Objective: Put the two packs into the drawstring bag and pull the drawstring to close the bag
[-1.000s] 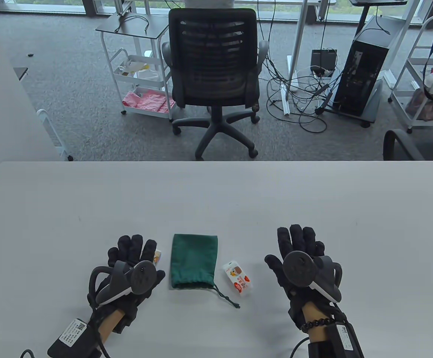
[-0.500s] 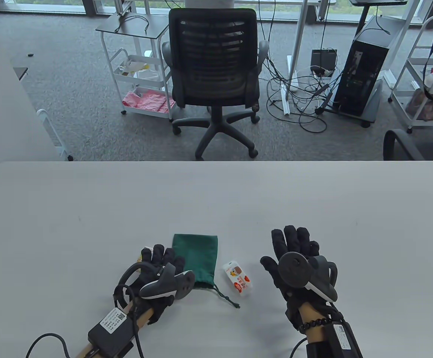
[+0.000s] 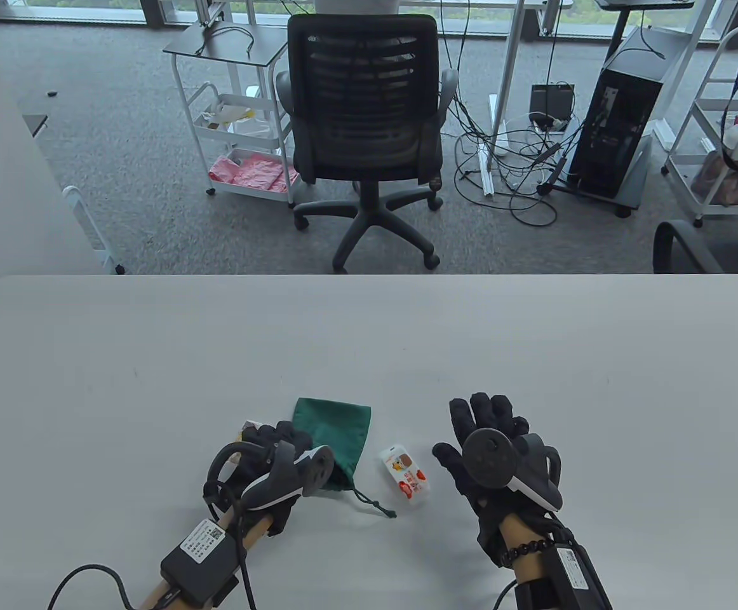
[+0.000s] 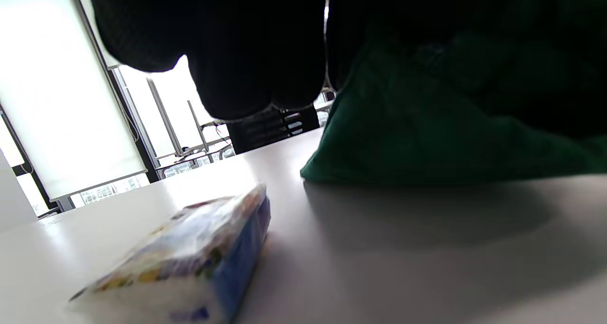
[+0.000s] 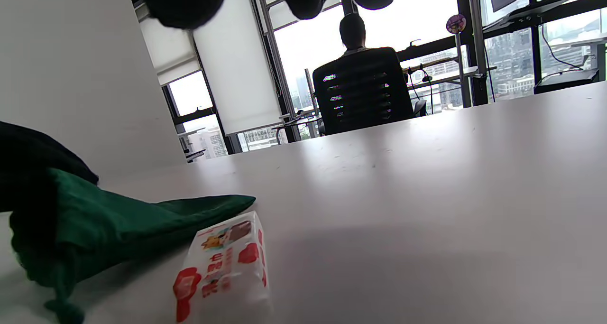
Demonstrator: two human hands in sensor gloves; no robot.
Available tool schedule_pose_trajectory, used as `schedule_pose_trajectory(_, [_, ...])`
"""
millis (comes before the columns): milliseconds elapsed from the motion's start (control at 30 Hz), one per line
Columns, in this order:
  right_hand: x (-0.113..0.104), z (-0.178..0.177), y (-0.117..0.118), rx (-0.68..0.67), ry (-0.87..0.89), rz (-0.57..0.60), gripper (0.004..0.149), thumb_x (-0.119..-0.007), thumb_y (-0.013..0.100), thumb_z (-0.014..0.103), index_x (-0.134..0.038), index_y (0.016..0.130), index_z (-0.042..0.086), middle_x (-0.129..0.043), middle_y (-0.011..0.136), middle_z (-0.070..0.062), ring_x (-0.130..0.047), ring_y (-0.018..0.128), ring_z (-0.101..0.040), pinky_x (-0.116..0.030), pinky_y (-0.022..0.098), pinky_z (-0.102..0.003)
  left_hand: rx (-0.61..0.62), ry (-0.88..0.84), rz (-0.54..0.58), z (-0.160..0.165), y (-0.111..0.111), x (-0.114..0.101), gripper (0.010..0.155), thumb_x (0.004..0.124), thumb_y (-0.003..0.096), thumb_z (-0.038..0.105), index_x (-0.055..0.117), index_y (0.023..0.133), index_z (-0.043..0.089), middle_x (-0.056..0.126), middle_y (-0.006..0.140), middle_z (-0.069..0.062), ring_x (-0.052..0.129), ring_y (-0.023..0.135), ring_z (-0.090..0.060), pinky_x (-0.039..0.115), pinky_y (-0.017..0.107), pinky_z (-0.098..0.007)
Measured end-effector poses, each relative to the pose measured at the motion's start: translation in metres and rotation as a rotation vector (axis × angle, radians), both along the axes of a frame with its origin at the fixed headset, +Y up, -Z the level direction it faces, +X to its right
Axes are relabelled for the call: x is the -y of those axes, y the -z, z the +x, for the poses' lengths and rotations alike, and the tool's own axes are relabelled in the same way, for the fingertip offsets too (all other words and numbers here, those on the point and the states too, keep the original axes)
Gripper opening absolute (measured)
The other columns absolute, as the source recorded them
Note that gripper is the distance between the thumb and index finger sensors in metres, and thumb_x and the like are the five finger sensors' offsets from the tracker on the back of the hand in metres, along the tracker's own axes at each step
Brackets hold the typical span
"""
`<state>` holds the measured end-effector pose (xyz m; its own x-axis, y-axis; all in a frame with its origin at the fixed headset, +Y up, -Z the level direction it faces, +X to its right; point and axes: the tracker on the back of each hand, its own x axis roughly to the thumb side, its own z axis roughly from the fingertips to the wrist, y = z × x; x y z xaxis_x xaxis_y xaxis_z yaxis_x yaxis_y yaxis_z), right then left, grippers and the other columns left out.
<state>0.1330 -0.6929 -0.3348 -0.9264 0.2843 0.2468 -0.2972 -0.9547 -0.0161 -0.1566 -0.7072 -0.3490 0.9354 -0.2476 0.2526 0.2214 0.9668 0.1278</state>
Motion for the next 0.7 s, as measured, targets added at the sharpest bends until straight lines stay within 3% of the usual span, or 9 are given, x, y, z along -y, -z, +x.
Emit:
schedule_pose_trajectory(200, [0.005, -0.011, 0.001, -0.023, -0.003, -0.037, 0.074, -0.065, 0.055, 0.048, -0.042, 0.111, 0.005, -0.038, 0.112, -0.034, -0.034, 0.1, -0.062, -0.036, 0.066, -0.078, -0.016, -0.23, 0.099, -0.003, -0.014, -0.04, 0.044, 0.078, 0.0502, 0.047, 0.092, 0.081, 0.019, 0.106, 0.061, -0.002, 0.112, 0.039, -0.015, 0.095, 0.041, -0.041])
schedule_pose_trajectory(433, [0.016, -0.027, 0.001, -0.034, 0.01, -0.105, 0.072, -0.067, 0.054, 0.048, -0.049, 0.109, 0.004, -0.05, 0.109, -0.035, -0.052, 0.096, -0.063, -0.049, 0.065, -0.077, -0.025, -0.393, 0.181, -0.016, -0.027, -0.058, 0.043, 0.082, 0.0489, 0.049, 0.092, 0.079, 0.019, 0.107, 0.051, 0.004, 0.112, 0.03, -0.01, 0.097, 0.035, -0.037])
schedule_pose_trajectory(700, [0.046, -0.057, 0.003, -0.072, -0.135, -0.221, 0.073, -0.07, 0.053, 0.05, -0.052, 0.109, 0.008, -0.056, 0.107, -0.036, -0.062, 0.093, -0.062, -0.058, 0.064, -0.073, -0.053, -0.5, 0.207, -0.034, -0.033, -0.065, 0.044, 0.081, 0.0493, 0.052, 0.094, 0.072, 0.017, 0.107, 0.043, 0.007, 0.112, 0.023, -0.006, 0.099, 0.031, -0.033])
